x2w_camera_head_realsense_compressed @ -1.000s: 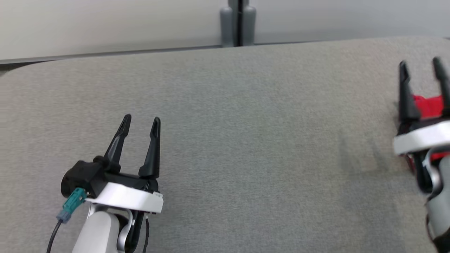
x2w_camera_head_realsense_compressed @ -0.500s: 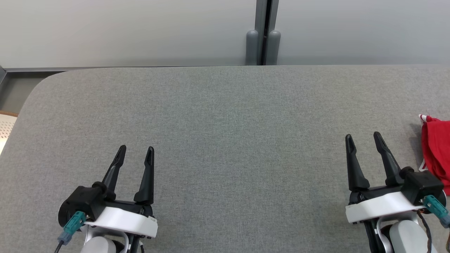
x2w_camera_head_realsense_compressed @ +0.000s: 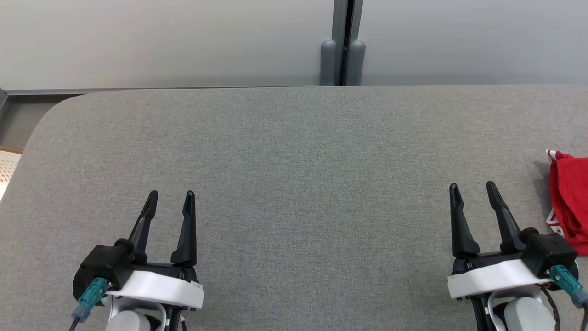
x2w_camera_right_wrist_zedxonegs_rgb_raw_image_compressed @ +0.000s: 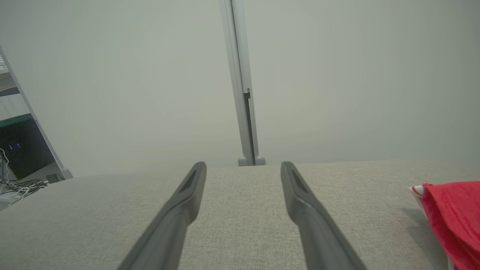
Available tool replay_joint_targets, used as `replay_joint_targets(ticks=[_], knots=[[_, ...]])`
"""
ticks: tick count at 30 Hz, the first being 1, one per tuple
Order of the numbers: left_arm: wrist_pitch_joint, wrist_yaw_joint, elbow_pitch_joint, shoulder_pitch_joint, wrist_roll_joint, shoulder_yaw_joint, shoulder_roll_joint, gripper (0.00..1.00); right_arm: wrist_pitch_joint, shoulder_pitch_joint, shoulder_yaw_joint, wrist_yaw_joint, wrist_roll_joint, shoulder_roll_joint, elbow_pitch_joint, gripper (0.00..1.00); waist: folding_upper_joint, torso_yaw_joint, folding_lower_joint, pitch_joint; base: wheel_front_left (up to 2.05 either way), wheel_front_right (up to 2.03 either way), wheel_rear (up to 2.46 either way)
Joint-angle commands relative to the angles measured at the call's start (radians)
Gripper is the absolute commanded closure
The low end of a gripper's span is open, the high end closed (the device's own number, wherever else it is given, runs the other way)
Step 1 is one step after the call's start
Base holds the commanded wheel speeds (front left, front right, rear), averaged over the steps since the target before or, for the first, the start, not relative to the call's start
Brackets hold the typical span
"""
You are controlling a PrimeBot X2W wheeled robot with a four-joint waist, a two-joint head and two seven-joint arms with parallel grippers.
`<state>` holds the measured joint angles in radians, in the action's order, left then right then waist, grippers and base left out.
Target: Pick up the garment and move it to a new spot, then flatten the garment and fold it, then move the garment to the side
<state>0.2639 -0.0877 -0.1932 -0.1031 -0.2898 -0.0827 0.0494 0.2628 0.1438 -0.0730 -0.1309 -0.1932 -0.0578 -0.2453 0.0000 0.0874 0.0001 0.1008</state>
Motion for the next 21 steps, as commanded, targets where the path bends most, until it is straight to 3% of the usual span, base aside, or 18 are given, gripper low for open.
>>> replay_joint_targets(ticks=[1, 21], knots=[[0.0, 0.005, -0.002, 0.011, -0.001, 0.001, 0.003, 0.0, 0.002, -0.002, 0.006, 0.0, -0.005, -0.002, 0.006, 0.0, 0.0, 0.001, -0.0001, -0.001, 0.0, 0.0, 0.0], [0.0, -0.004, -0.007, 0.013, -0.009, 0.021, 0.003, 0.0, 0.002, 0.013, 0.021, 0.0, 0.008, 0.005, 0.007, 0.0, 0.0, -0.008, -0.0001, 0.003, 0.0, 0.0, 0.0]])
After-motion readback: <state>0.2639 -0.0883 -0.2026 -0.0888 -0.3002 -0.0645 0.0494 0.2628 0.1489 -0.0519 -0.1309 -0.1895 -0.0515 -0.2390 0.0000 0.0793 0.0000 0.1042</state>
